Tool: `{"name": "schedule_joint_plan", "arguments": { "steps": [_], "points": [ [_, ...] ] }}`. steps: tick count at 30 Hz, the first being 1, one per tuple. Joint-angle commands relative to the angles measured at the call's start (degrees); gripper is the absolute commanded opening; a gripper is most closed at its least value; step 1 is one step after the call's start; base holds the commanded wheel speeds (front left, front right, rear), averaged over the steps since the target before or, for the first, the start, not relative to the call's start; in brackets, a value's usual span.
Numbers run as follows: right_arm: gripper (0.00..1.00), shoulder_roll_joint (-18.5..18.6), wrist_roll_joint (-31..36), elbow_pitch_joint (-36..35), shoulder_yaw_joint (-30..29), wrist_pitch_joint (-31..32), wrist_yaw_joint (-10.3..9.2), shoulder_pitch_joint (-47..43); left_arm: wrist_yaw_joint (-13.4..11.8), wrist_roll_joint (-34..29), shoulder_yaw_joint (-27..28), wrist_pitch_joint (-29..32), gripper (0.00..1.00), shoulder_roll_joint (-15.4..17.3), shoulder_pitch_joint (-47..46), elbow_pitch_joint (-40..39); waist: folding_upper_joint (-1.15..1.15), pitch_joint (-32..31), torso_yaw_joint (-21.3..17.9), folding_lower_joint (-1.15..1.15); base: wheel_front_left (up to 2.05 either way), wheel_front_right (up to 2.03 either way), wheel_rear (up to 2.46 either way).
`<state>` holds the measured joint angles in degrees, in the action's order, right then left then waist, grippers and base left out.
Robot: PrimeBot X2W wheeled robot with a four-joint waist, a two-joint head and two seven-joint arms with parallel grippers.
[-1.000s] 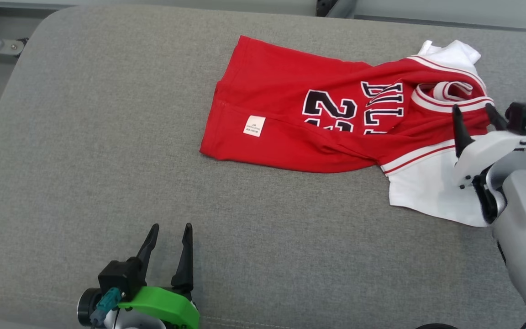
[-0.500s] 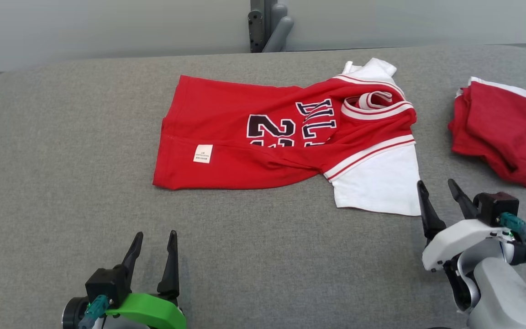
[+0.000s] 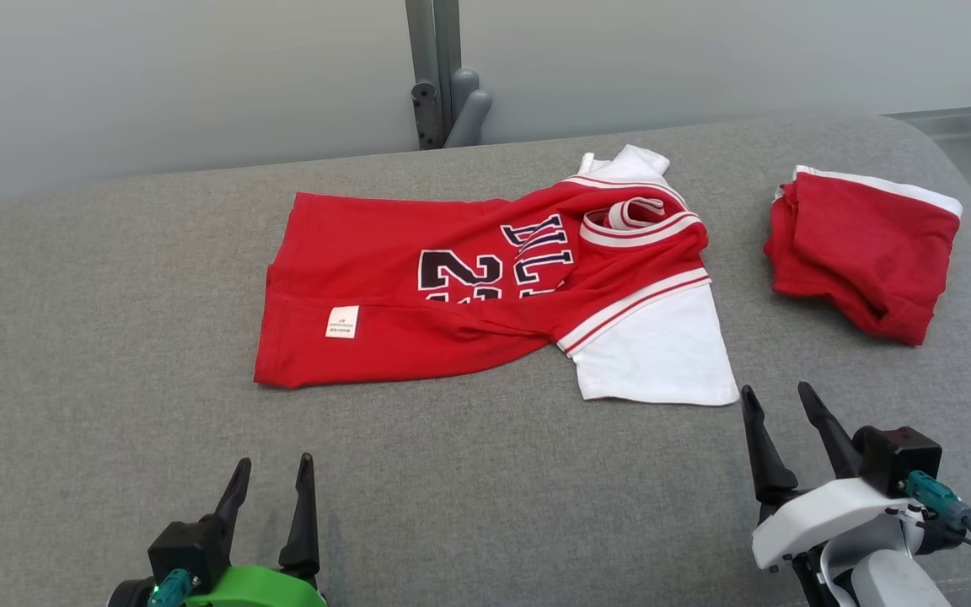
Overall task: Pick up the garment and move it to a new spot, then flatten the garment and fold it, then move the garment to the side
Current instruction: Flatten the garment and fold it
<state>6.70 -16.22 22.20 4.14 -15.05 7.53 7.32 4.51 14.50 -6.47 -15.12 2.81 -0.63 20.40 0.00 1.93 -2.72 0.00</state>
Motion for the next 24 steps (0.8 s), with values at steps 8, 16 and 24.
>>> {"name": "schedule_joint_plan", "arguments": {
  "steps": [8,16,24],
  "points": [
    [1.0,-0.6,0.2,-1.8,0.4,-0.1,-0.09,0.5,-0.1,1.4,0.1,0.0,1.0,0.2,-3.6,1.6,0.0,3.3,-1.0,0.0,0.0,0.0,0.0],
    [1.0,-0.4,-0.2,-3.1,2.0,-0.1,-0.08,4.9,1.1,-0.7,3.6,0.0,1.0,0.7,-18.3,8.9,0.0,11.2,-2.6,0.0,0.0,0.0,0.0],
    [1.0,-0.7,-0.8,-3.4,3.7,-0.1,-0.09,8.5,2.4,-1.2,4.8,0.0,1.0,5.0,-35.4,26.3,0.0,17.0,-5.8,0.0,0.0,0.0,0.0]
  ]
}}
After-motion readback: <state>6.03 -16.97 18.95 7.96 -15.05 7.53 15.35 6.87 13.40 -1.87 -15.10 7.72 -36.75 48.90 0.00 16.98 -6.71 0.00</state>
